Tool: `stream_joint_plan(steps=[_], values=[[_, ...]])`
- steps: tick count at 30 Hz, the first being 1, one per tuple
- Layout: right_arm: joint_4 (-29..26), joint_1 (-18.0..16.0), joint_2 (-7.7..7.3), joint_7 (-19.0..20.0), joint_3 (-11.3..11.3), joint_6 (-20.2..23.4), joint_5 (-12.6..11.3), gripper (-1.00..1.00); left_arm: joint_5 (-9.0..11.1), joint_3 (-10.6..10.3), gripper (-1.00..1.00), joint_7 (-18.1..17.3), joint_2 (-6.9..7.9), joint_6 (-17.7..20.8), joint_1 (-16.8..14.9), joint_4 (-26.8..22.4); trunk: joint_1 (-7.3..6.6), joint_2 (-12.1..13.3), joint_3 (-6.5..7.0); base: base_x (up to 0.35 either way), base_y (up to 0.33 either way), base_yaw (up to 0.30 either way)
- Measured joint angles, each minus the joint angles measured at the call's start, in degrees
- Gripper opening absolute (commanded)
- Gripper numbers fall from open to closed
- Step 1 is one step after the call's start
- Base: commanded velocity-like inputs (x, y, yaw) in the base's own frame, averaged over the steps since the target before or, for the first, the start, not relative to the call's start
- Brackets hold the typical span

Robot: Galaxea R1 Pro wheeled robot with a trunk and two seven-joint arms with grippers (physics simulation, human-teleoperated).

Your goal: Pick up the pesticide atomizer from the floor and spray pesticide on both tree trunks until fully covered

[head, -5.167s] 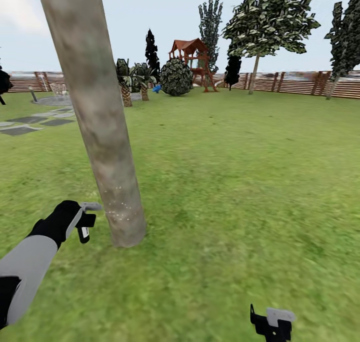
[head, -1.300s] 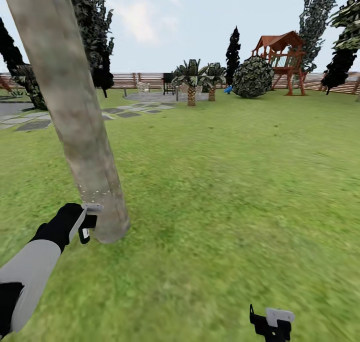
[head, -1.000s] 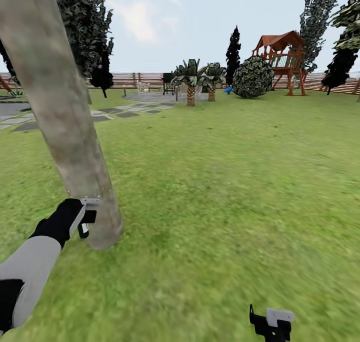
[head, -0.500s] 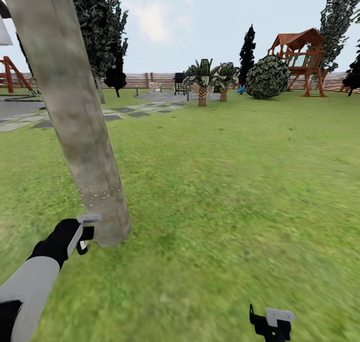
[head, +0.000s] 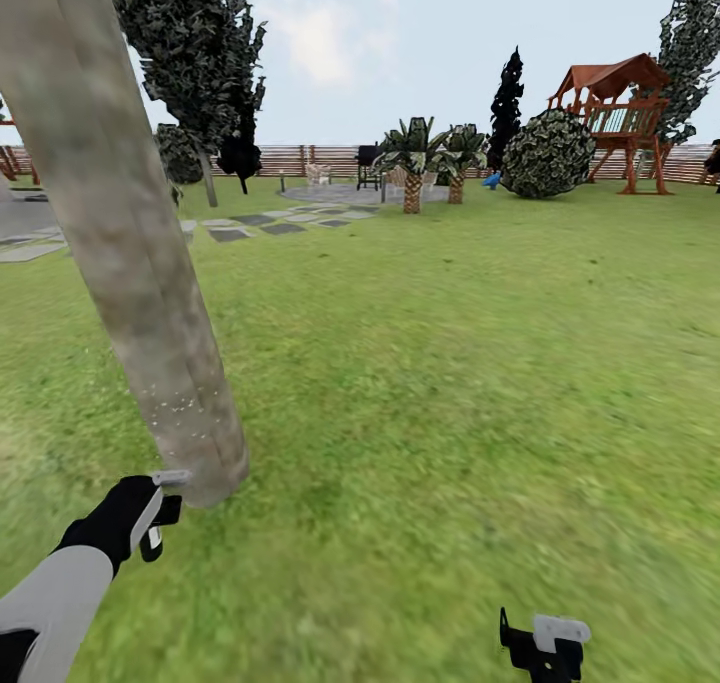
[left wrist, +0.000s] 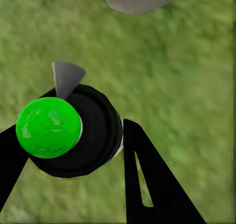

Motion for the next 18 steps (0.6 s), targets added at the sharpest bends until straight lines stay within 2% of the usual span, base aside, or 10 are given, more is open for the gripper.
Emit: stream_joint_plan(steps=[4,11,15,18], values=[[0.0,-0.01,0.04,-0.01,0.0,0.0,0.0,1.0,0.31,-0.01,-1.0,1.81,-0.35,-2.72,0.35,0.02,0.0,0.0,0.0,0.199,-0.207,0.087],[0.05,-0.01,0.09,-0.01,0.01,0.0,0.0,1.0,0.67,0.19,-1.0,2.28,-0.69,-3.17,0.38,-0.85,0.0,0.0,0.0,0.195,-0.215,0.263],[0.05,-0.01,0.1,0.06,0.06,0.0,0.0,1.0,0.72,0.32,-1.0,2.33,-0.95,-5.63,0.38,-0.85,0.0,0.0,0.0,0.189,-0.223,0.265],[0.02,0.0,0.13,0.08,0.06,0.0,0.0,1.0,0.67,0.41,-1.0,2.3,-0.9,-6.53,0.37,-0.87,0.0,0.0,0.0,0.176,-0.23,0.071]])
